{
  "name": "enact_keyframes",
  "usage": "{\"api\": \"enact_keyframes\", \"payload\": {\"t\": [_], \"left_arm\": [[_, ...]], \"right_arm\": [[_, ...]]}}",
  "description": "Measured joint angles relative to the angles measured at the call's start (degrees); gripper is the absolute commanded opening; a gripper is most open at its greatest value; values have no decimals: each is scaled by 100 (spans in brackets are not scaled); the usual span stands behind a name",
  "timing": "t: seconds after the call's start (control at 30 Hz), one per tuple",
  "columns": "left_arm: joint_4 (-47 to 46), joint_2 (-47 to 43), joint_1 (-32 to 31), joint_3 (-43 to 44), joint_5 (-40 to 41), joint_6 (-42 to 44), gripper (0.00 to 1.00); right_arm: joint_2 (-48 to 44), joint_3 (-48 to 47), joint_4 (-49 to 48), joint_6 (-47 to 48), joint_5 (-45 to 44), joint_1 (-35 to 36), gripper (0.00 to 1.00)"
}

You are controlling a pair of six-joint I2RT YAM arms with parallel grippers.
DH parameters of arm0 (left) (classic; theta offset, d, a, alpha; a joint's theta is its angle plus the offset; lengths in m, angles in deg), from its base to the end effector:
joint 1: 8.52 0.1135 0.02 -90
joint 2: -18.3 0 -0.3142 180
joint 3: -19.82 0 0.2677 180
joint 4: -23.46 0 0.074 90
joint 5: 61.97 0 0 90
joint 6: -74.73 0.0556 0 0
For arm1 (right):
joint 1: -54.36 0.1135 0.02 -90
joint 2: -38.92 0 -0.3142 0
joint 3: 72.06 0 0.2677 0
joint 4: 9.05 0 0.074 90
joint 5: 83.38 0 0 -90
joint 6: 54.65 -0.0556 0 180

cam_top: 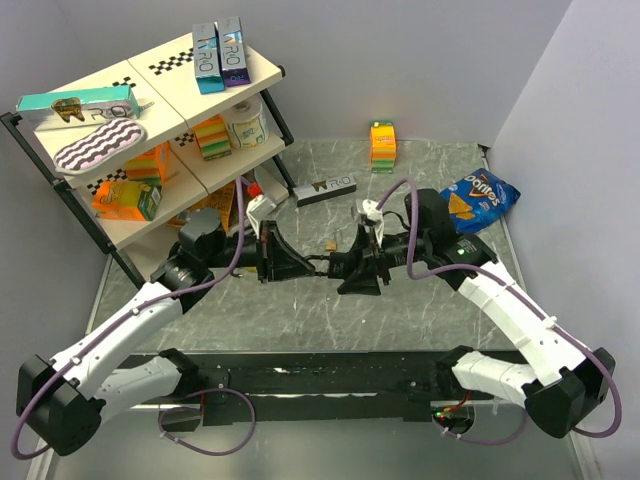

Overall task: Lock with the key
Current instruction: Lock the lock.

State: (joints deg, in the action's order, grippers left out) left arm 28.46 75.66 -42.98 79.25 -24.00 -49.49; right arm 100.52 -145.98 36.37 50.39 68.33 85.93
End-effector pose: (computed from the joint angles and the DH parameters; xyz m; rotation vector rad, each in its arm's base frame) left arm 0.1616 -0.1641 0.3822 0.7931 1.7009 -1.5986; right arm 0.1585 0.1549 0.3922 -1.3614 1.5528 1.3146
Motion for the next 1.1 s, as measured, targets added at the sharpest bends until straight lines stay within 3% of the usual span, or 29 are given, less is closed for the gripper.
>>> {"api": "enact_keyframes", "payload": {"t": [0.4, 0.7, 1.1], "left_arm": [[-1451, -103, 391, -378, -214, -1211, 1], [-1853, -129, 413, -476, -208, -1508, 1], [-2166, -35, 348, -498, -208, -1759, 1]], "right_arm": [[-17, 243, -1816, -2162, 525, -151, 59], [177, 247, -2481, -2957, 730, -149, 57], [352, 328, -3206, -3740, 848, -175, 34]]}}
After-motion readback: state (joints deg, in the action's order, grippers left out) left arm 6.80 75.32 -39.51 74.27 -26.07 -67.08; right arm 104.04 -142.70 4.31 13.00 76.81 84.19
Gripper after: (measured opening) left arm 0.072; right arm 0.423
